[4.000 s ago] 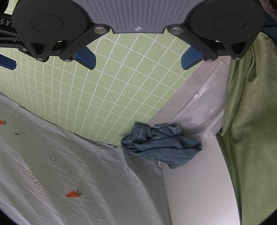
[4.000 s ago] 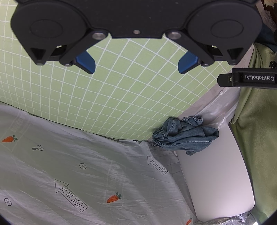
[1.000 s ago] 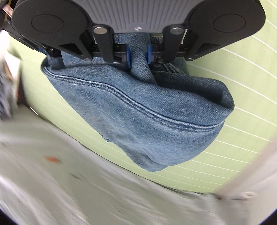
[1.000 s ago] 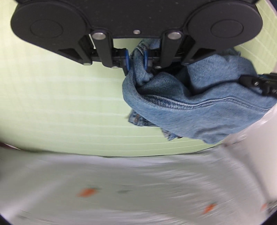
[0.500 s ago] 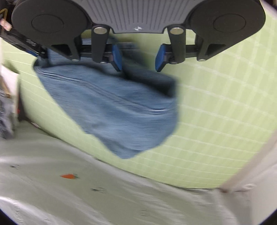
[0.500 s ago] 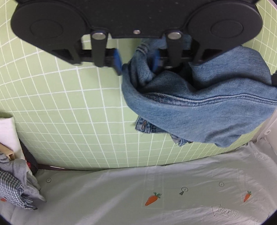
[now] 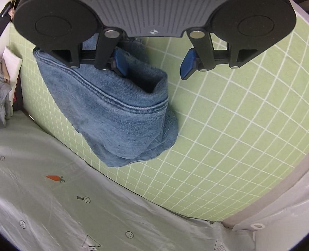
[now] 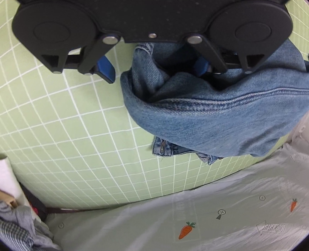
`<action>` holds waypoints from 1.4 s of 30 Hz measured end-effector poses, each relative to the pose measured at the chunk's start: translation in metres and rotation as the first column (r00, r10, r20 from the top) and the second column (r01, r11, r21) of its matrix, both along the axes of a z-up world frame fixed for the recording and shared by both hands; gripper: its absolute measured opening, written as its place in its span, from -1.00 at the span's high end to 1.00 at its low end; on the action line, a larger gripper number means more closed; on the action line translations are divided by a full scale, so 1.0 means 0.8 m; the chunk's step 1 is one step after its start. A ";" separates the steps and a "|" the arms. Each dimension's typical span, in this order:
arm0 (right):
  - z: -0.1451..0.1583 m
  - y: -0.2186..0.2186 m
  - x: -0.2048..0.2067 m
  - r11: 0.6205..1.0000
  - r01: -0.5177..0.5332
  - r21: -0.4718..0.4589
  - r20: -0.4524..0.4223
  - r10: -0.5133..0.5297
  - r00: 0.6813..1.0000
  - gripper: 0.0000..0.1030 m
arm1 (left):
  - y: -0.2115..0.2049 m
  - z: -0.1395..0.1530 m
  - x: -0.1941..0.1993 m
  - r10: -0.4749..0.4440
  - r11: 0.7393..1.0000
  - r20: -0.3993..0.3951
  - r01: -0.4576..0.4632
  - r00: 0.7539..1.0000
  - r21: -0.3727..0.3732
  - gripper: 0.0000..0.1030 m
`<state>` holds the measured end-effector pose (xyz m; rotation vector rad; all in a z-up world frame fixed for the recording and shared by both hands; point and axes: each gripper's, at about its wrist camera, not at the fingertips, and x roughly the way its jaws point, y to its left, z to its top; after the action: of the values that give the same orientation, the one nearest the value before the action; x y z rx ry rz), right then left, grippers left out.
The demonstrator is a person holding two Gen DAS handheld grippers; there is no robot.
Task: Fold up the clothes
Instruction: 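Lift the jacket with both tools and drag it onto the open mat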
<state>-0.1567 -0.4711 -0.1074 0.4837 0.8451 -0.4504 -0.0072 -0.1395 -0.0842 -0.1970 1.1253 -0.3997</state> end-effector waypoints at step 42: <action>0.138 -0.100 0.148 0.896 0.055 -0.441 0.083 -0.020 0.996 0.18 | -0.103 0.079 0.226 0.080 0.987 0.332 -0.120 0.940 0.103 0.40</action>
<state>-0.0380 -0.5508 0.0026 0.0923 0.6330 -0.6378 0.1735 -0.2219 -0.0208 -0.0754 0.8045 -0.2597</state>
